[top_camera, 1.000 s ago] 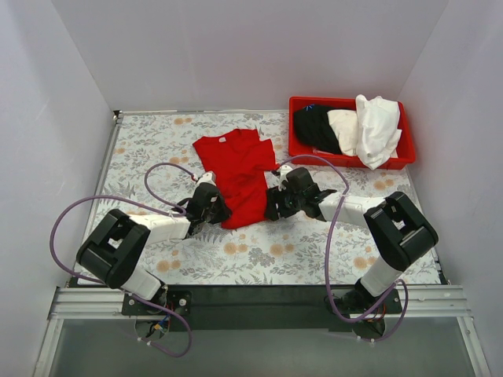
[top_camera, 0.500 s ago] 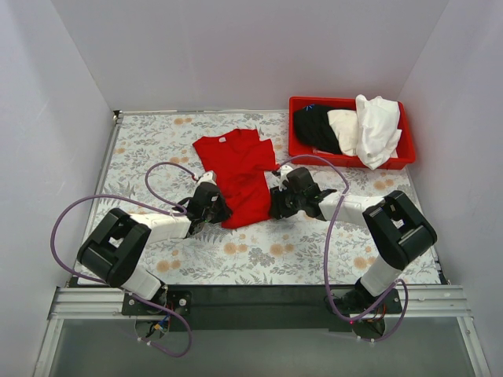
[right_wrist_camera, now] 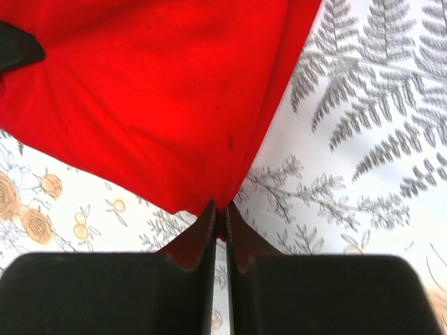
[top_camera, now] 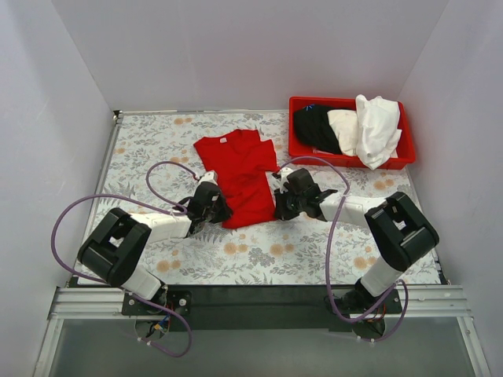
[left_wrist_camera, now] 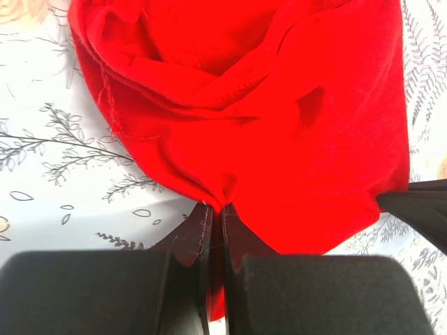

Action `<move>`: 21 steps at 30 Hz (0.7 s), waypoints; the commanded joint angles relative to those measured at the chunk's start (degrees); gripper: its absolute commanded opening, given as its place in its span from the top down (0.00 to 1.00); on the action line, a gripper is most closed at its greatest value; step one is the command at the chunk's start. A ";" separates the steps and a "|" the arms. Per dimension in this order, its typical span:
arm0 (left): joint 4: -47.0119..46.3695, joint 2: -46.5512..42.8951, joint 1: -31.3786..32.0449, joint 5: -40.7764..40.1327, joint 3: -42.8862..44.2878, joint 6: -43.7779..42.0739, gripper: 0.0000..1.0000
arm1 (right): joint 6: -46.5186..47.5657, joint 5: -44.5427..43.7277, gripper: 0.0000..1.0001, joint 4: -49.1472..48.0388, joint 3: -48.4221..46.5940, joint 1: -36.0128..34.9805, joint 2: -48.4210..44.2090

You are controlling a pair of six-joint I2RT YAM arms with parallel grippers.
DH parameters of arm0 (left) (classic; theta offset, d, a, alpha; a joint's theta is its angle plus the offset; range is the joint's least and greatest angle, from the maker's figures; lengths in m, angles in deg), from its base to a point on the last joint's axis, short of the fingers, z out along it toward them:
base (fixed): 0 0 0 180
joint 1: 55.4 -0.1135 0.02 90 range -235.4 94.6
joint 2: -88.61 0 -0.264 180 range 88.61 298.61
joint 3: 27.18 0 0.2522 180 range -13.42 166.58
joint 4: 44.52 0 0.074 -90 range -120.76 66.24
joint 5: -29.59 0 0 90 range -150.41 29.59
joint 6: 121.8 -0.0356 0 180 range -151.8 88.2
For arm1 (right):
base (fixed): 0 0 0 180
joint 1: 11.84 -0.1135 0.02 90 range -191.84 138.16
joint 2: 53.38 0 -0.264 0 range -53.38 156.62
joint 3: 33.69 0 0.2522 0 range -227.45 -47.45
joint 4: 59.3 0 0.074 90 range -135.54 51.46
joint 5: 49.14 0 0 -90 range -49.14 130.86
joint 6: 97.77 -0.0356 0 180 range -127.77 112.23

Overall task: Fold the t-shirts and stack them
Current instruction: Fold the tshirt

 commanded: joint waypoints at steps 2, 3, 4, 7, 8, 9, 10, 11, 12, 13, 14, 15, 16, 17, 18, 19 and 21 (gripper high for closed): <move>11.78 1.75 1.68 3.26 -0.79 -4.77 1.00 | 3.19 -5.14 0.99 13.02 1.05 0.10 -3.70; 12.22 1.66 2.12 4.92 -0.61 -5.22 1.00 | 3.28 -5.06 0.99 13.73 1.14 0.10 -4.23; 12.66 1.66 3.17 5.20 -0.52 -5.48 1.00 | 3.37 -4.97 0.99 14.35 1.22 0.02 -4.67; 14.42 2.01 5.80 5.55 0.09 -5.40 1.00 | 3.63 -3.74 0.99 16.11 1.93 -0.42 -6.52; 15.47 2.10 6.42 5.47 0.18 -5.05 1.00 | 3.63 -3.48 0.99 17.33 2.10 -0.60 -7.57; 16.00 2.01 7.56 5.03 0.36 -4.35 1.00 | 3.46 -2.95 0.99 17.95 2.45 -0.86 -8.19; 16.44 1.66 8.01 4.85 0.36 -3.82 1.00 | 3.28 -2.69 0.99 18.57 2.63 -1.47 -8.89; 17.40 1.40 8.45 4.50 0.19 -3.38 1.00 | 2.93 -2.16 0.99 19.62 2.89 -1.91 -10.29; 17.76 1.14 8.80 4.41 0.10 -1.98 1.00 | 2.67 -1.89 0.99 20.15 3.68 -2.27 -11.08; 18.20 0.09 9.41 4.32 -0.51 -1.27 1.00 | 2.32 -1.46 0.99 20.59 4.12 -2.97 -11.88; 18.98 -0.36 9.59 4.15 -0.87 -0.57 0.99 | 1.62 -0.58 0.99 21.29 4.65 -3.32 -13.45; 19.43 -1.06 9.94 4.06 -1.39 0.22 0.97 | 1.26 -0.31 0.99 21.65 5.00 -3.67 -14.25; 19.87 -2.54 10.47 4.15 -2.35 1.79 0.95 | 0.91 -0.14 0.99 22.09 5.96 -4.55 -15.04; 21.00 -3.43 10.91 2.41 -2.97 2.77 0.88 | 0.13 0.04 0.99 22.70 6.40 -5.08 -16.44; 21.62 -4.48 11.17 1.95 -3.50 3.39 0.83 | -0.14 0.39 0.99 22.97 6.76 -5.52 -17.06; 22.06 -6.67 11.78 1.69 -4.55 4.78 0.77 | -0.49 0.48 0.99 23.23 7.54 -6.22 -17.59; 23.73 -10.09 12.49 0.72 -5.44 6.11 0.54 | -1.20 0.74 0.99 23.41 8.43 -7.01 -18.47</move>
